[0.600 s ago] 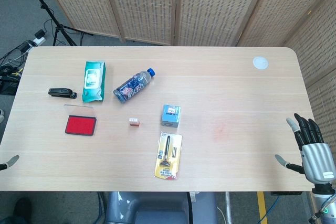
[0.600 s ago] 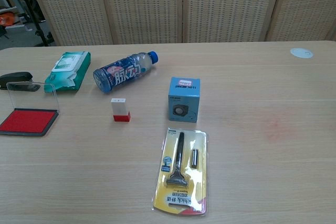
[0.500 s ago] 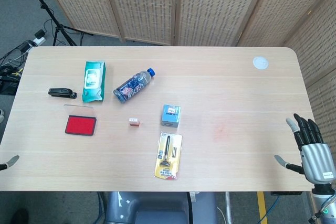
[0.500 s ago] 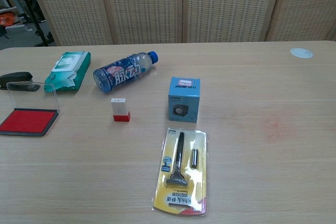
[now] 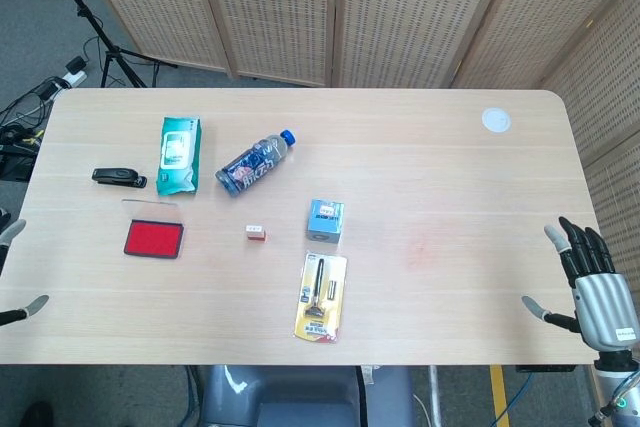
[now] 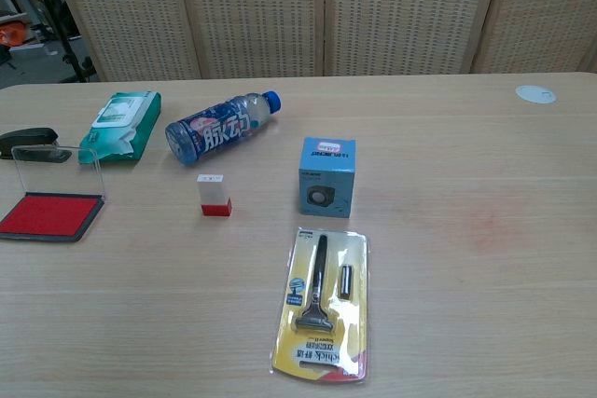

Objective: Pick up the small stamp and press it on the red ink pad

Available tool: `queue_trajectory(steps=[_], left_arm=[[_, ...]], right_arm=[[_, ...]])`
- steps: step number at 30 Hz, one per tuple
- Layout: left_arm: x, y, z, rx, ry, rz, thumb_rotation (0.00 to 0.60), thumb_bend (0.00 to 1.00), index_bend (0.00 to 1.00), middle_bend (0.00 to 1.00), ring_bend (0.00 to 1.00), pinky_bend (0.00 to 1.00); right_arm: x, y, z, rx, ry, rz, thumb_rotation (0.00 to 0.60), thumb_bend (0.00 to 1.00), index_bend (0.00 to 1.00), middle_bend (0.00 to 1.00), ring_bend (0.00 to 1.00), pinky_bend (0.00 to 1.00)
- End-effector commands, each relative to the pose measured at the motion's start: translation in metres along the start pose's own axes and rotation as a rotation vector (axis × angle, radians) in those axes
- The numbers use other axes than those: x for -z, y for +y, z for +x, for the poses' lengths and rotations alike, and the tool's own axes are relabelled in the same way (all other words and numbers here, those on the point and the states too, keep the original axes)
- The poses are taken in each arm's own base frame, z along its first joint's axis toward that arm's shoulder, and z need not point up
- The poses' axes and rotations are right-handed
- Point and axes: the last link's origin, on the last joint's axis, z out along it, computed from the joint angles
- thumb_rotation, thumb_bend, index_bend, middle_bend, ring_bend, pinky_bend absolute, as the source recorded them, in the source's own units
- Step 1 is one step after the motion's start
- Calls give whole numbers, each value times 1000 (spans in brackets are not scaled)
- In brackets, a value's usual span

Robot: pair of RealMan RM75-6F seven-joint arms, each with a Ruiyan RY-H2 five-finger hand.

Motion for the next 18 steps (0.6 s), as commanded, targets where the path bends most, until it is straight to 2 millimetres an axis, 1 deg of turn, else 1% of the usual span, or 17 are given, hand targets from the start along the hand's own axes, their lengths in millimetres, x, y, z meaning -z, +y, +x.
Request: queue_trajectory(steps=[1, 2, 4, 5, 7, 8, 10, 11, 12, 16, 18], left_arm=[[-13, 10, -3, 13, 28, -34, 600, 15, 0, 648, 557, 436], [-18, 13, -5, 17, 29, -41, 600, 14, 0, 736, 663, 547], [-34, 26, -12, 30, 15, -67, 600, 16, 3, 853, 800, 698], [-41, 32, -15, 37, 6, -79, 600, 21, 18, 897, 850, 751], [-56, 49, -20, 53, -9, -117, 600, 42, 57, 942, 900, 802], [-66, 62, -25, 65, -28, -143, 600, 50, 71, 953, 911, 813], [-78, 80, -30, 78, -66, -165, 600, 67, 92, 968, 930, 832], [-86, 95, -35, 94, -114, -186, 600, 77, 104, 971, 936, 839], [-98, 114, -42, 111, -182, -206, 600, 84, 117, 972, 939, 844], [-123, 152, -55, 86, -274, -210, 600, 107, 212, 975, 945, 851], [-129, 164, -62, 68, -281, -207, 600, 114, 261, 976, 946, 851]], right_arm=[[0, 1, 0, -4, -2, -3, 600, 0, 0, 0, 0, 0], [-1, 1, 0, -5, -4, -4, 600, 0, 0, 0, 0, 0], [-2, 2, -1, -11, -11, -7, 600, 0, 0, 0, 0, 0], [-2, 2, -1, -13, -14, -7, 600, 0, 0, 0, 0, 0], [-3, 3, -2, -17, -17, -7, 600, 0, 0, 0, 0, 0], [-3, 3, -2, -19, -18, -8, 600, 0, 0, 0, 0, 0], [-3, 3, -2, -23, -22, -9, 600, 0, 0, 0, 0, 0], [-3, 3, -2, -29, -27, -10, 600, 0, 0, 0, 0, 0], [-4, 4, -3, -36, -33, -11, 600, 0, 0, 0, 0, 0], [-5, 5, -5, -46, -47, -14, 600, 0, 0, 0, 0, 0], [-6, 6, -5, -49, -50, -15, 600, 0, 0, 0, 0, 0]])
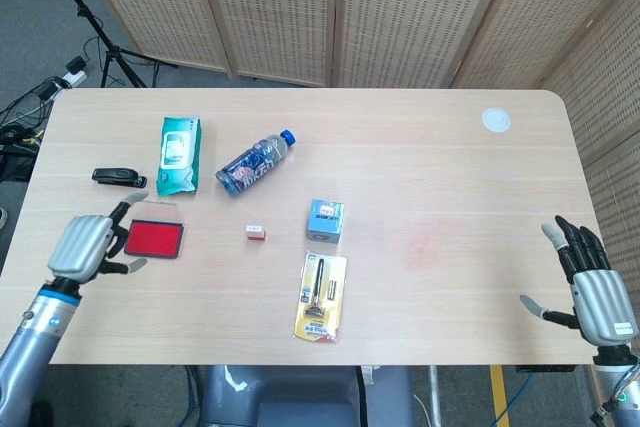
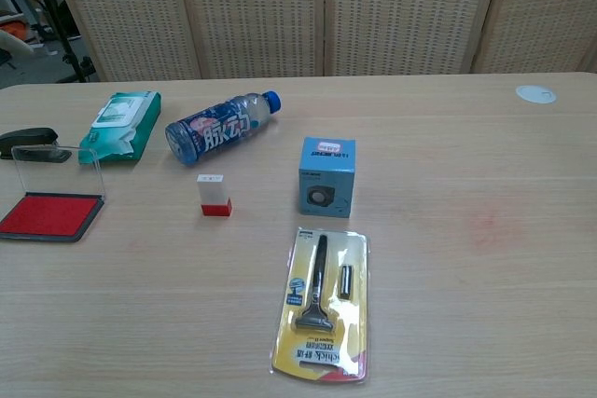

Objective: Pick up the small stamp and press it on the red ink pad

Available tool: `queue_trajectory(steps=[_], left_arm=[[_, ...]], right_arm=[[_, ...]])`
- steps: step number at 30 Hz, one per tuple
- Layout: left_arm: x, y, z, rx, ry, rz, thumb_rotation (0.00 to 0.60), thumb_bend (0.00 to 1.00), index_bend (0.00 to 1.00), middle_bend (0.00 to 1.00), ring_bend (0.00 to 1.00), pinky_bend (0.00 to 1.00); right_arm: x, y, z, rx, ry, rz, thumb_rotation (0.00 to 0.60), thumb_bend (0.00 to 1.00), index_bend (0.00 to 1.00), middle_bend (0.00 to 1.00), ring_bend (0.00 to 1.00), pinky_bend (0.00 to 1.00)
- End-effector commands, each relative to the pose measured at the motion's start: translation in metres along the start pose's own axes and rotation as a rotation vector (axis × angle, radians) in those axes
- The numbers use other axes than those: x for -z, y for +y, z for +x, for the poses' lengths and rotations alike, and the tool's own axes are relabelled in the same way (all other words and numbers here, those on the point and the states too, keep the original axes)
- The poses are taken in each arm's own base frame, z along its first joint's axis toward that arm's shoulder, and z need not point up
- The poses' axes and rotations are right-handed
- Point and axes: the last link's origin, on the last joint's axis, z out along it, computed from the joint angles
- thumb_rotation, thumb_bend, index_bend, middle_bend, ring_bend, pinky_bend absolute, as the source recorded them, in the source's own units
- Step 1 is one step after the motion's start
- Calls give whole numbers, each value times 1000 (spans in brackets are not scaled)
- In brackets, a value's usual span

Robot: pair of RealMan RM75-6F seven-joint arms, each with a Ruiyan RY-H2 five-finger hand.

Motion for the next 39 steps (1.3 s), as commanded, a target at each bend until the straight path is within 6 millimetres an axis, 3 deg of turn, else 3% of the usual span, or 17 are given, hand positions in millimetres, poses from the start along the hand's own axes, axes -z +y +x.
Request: queue_trajectory(steps=[1, 7, 18, 25, 39], left_arm=[[-42, 59, -18, 2, -93, -45, 600, 116, 291, 976, 946, 851], [-65, 88, -36, -10, -105, -35, 600, 122, 377, 976, 945, 851], [-96, 131, -61, -93, -123, -21, 600, 159, 393, 976, 945, 851], [-113, 135, -79, -128, -134, 40, 600, 233, 440, 976, 946, 851], [-125, 141, -94, -109, -162, 63, 600, 253, 473, 976, 946, 851]], right_arm=[[-1, 1, 0, -4, -4, -2, 600, 0, 0, 0, 0, 0], [-3, 3, -1, -14, -11, -8, 600, 0, 0, 0, 0, 0], [-6, 7, -1, -33, -25, -17, 600, 0, 0, 0, 0, 0], [-7, 10, -1, -49, -36, -23, 600, 0, 0, 0, 0, 0], [-9, 11, -1, -65, -44, -25, 600, 0, 0, 0, 0, 0]])
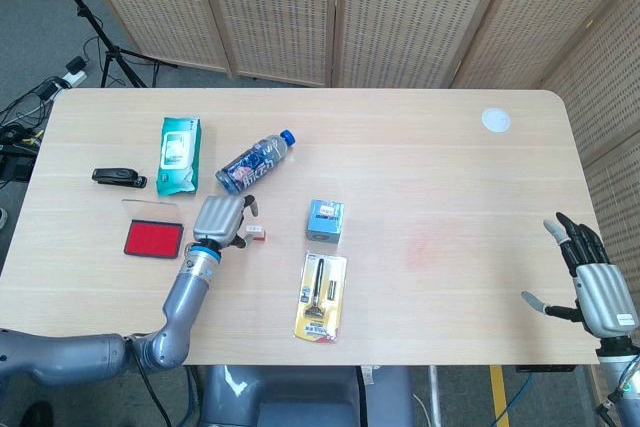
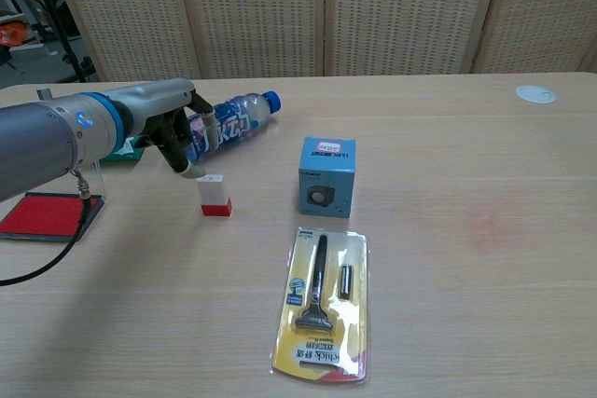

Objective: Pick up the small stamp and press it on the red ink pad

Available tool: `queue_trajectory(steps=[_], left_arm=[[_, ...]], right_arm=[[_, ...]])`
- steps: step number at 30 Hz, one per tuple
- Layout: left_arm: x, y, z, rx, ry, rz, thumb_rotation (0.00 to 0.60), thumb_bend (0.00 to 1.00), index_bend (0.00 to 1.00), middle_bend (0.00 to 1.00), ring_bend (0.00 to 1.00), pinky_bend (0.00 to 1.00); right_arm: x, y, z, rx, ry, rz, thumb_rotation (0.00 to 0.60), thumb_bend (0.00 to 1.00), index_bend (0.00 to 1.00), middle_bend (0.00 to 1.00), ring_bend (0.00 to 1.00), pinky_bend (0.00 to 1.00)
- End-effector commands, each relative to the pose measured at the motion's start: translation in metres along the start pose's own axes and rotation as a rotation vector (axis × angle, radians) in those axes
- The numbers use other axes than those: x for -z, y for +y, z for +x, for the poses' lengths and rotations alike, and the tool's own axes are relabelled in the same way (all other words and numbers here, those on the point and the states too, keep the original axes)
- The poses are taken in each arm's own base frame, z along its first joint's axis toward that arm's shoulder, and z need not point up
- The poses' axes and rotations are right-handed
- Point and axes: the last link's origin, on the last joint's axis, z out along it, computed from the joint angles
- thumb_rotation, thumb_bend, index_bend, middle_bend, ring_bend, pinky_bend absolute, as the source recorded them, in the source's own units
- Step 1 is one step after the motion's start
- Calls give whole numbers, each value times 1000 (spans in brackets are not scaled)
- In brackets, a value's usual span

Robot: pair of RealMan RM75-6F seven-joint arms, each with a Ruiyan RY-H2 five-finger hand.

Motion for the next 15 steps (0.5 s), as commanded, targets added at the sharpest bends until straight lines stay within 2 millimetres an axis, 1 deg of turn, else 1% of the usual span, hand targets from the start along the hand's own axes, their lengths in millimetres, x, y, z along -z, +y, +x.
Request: queue_trajectory(steps=[1, 9, 15], left_arm=[[-3, 2, -3, -4, -2, 12, 600, 258, 474, 976, 946, 851], [-8, 7, -17, -14, -27, 35, 600, 269, 500, 976, 946, 851], [-11, 7, -19, -42, -3, 45, 600, 299, 505, 976, 946, 851]], right_arm=[[0, 0, 0, -2, -3, 0, 600, 0, 0, 0, 0, 0], [-1, 2, 2, -18, -2, -6, 600, 0, 0, 0, 0, 0], [-2, 4, 3, -27, -2, -11, 600, 0, 0, 0, 0, 0]])
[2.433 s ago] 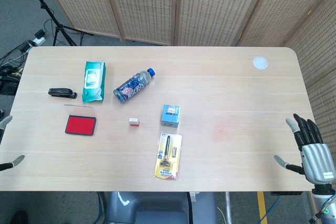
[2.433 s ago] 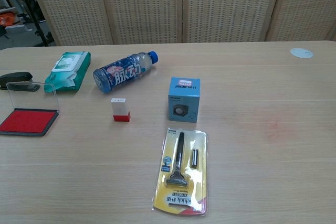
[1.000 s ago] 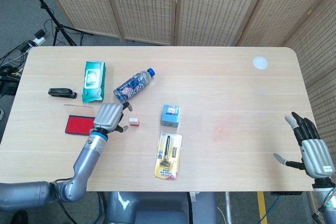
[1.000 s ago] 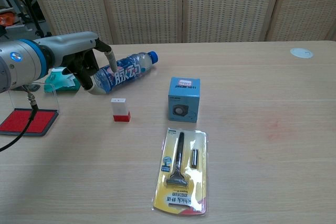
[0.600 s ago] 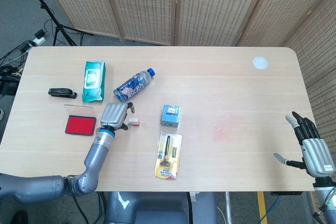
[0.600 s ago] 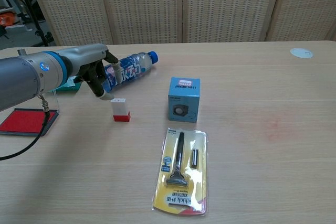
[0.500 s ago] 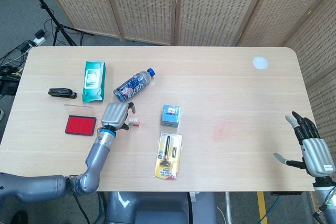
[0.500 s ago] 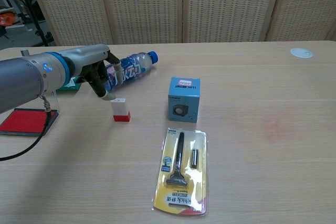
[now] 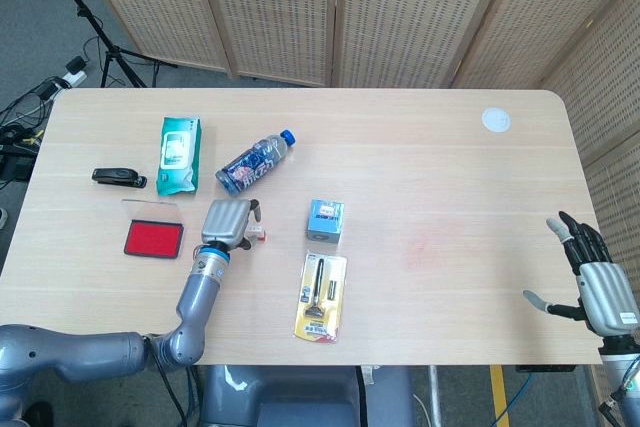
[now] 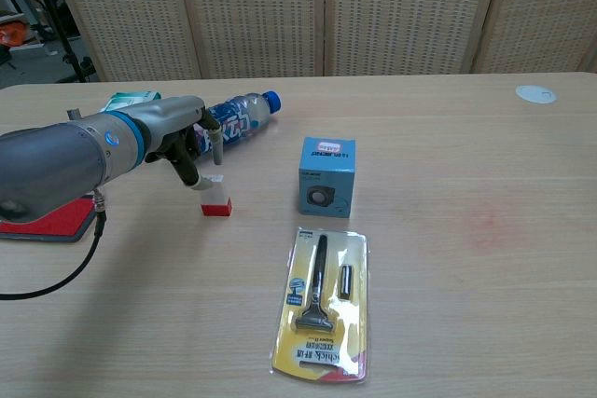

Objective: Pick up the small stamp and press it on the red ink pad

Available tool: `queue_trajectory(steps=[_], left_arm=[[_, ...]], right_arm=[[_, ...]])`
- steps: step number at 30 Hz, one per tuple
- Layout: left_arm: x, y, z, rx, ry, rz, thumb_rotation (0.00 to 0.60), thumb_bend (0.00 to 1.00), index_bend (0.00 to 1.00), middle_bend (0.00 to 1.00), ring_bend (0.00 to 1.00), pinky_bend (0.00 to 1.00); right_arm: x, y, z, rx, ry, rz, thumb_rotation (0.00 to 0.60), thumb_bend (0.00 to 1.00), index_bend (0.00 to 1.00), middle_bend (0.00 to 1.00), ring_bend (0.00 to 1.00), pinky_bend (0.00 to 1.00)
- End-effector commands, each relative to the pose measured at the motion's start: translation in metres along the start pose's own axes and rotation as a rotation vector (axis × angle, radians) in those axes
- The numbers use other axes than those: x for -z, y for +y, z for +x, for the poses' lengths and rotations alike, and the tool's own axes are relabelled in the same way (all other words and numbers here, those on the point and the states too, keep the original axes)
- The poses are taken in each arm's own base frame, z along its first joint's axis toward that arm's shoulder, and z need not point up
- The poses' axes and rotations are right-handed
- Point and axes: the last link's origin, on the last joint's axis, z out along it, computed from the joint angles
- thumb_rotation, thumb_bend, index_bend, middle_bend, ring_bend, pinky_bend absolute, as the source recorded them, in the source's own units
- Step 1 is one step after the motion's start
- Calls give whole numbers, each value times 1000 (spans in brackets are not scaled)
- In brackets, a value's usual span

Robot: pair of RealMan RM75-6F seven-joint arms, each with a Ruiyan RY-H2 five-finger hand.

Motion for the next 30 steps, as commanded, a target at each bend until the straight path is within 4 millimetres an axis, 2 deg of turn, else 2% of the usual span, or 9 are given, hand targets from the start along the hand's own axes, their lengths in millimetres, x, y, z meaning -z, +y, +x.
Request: queue_trajectory(steps=[1, 30], left_arm=[[-1, 0, -1, -11, 8, 6, 600, 301, 505, 976, 946, 851], [-10, -1, -14, -1, 1, 24, 600, 301, 538, 977, 945, 851]], right_arm=[[0, 0, 0, -1, 0, -1, 600, 0, 0, 0, 0, 0], [-2, 1, 2, -16, 0, -3, 600, 0, 0, 0, 0, 0]])
